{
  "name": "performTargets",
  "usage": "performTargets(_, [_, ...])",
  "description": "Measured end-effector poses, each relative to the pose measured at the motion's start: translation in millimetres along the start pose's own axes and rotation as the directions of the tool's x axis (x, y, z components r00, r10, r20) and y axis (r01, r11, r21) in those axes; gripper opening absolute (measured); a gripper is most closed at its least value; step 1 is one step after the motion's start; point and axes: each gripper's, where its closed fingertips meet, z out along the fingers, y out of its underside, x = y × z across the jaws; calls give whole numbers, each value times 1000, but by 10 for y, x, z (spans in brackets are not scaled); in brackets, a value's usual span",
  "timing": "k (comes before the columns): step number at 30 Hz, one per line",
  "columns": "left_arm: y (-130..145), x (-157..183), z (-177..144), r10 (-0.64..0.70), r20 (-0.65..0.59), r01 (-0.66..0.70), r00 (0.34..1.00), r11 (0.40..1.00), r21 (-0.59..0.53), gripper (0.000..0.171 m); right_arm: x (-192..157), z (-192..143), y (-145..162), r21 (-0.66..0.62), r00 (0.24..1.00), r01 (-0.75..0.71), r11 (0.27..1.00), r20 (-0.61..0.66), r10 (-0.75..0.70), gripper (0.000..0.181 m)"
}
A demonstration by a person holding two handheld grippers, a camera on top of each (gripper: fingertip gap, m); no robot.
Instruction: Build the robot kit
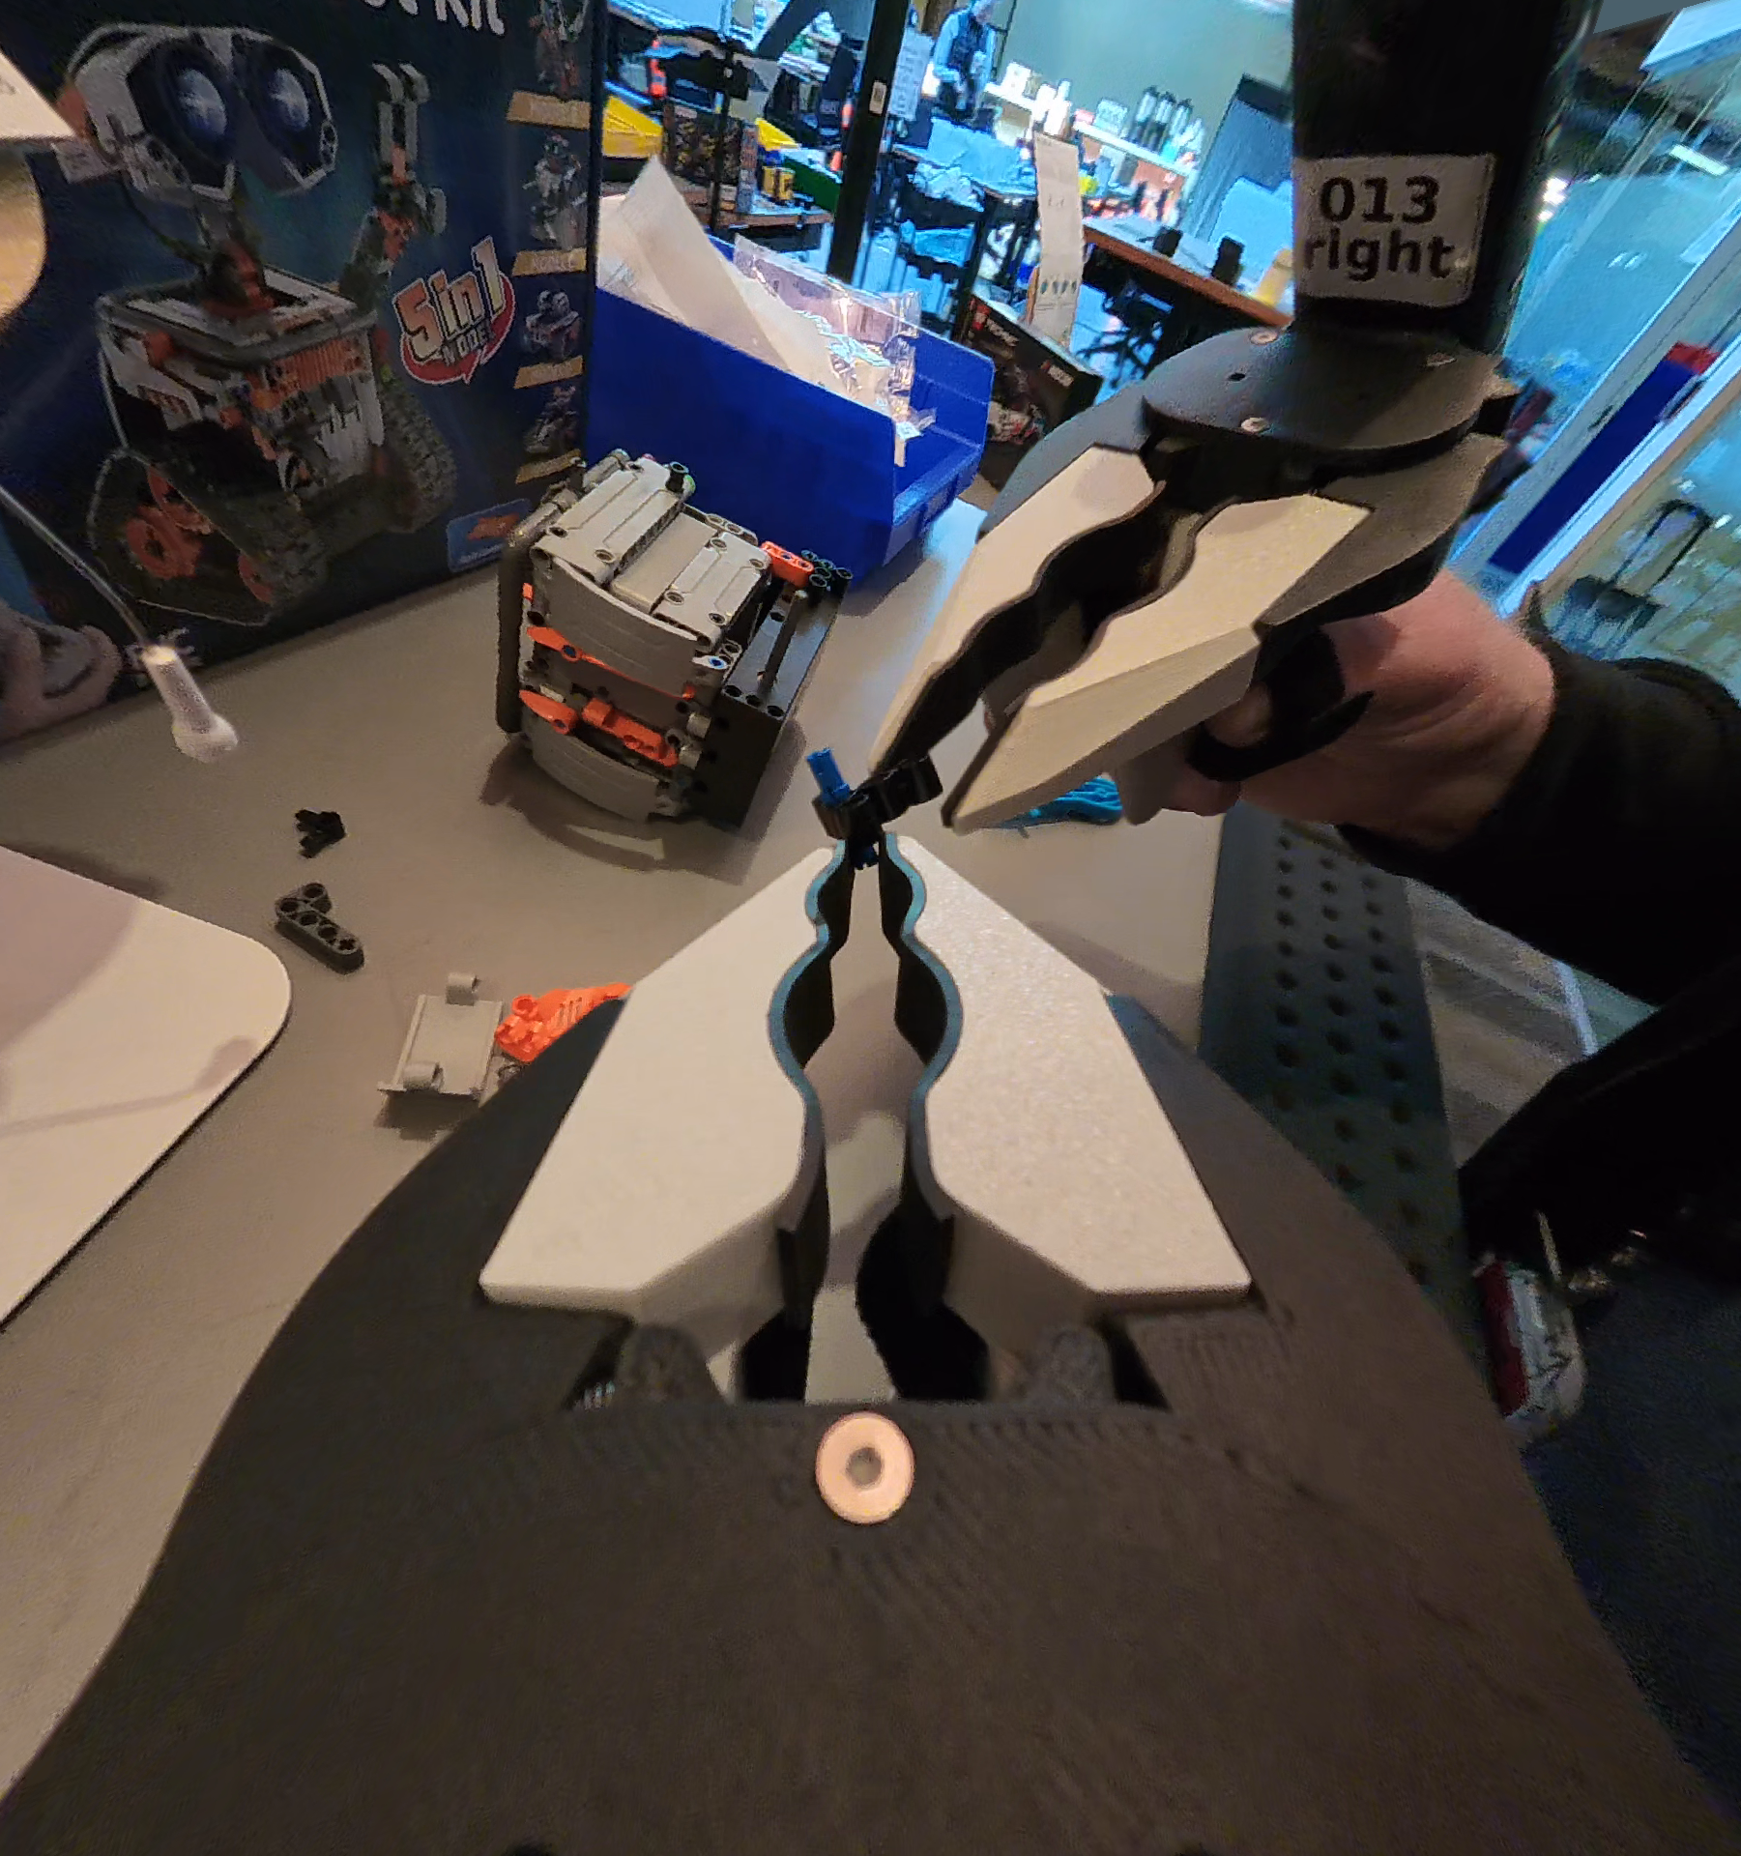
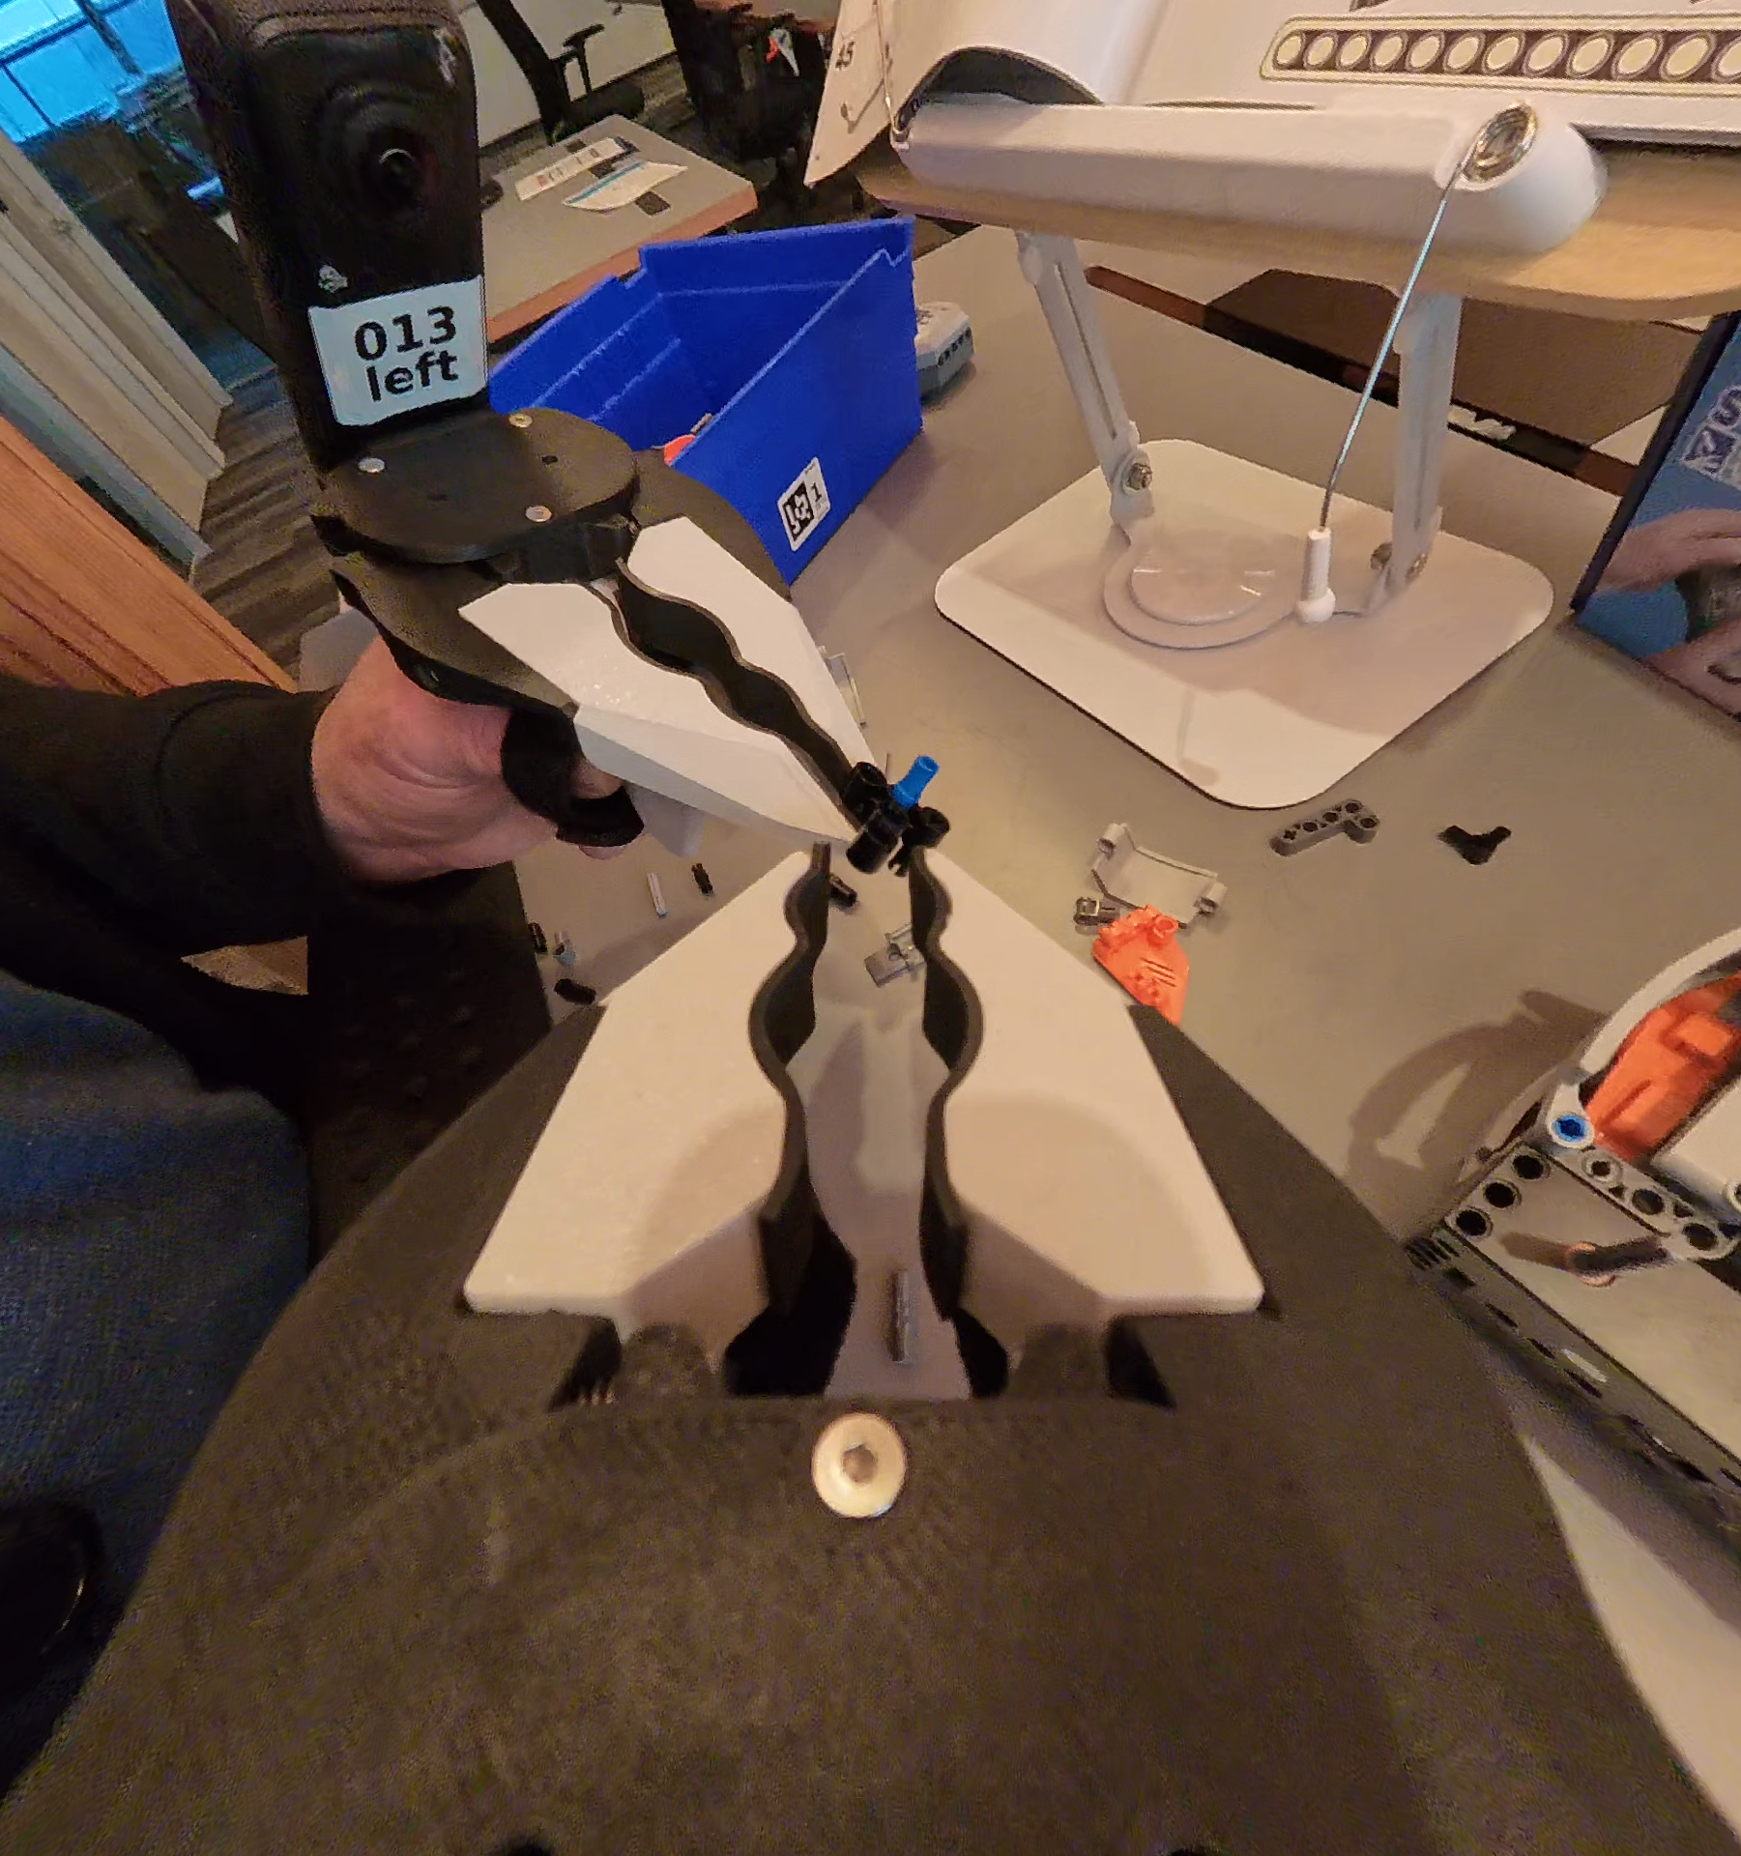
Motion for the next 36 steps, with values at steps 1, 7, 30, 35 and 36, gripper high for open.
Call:
performTargets(1, [-6, 0, 1, 13, 12, -13, 1000, 1000, 1, 3, -9, 7, -2, 2, 1000, -2, 1000, 4, 2, 11])
performTargets(7, [1, 19, 6, 51, 27, -50, 998, 999, -12, 3, -11, 20, -1, -2, 1000, -6, 1000, 0, 6, 7])
performTargets(30, [65, -13, -8, -54, -47, 53, 997, 998, -19, 6, 60, -18, 58, -69, 984, 169, 983, -45, -172, 6])
performTargets(35, [87, -3, -11, -69, -68, 67, 995, 997, -35, 9, 71, -36, 34, -72, 970, 234, 970, -56, -238, 5])
performTargets(36, [90, 1, -12, -74, -74, 71, 995, 997, -37, 9, 75, -37, 33, -77, 964, 252, 965, -62, -257, 6])
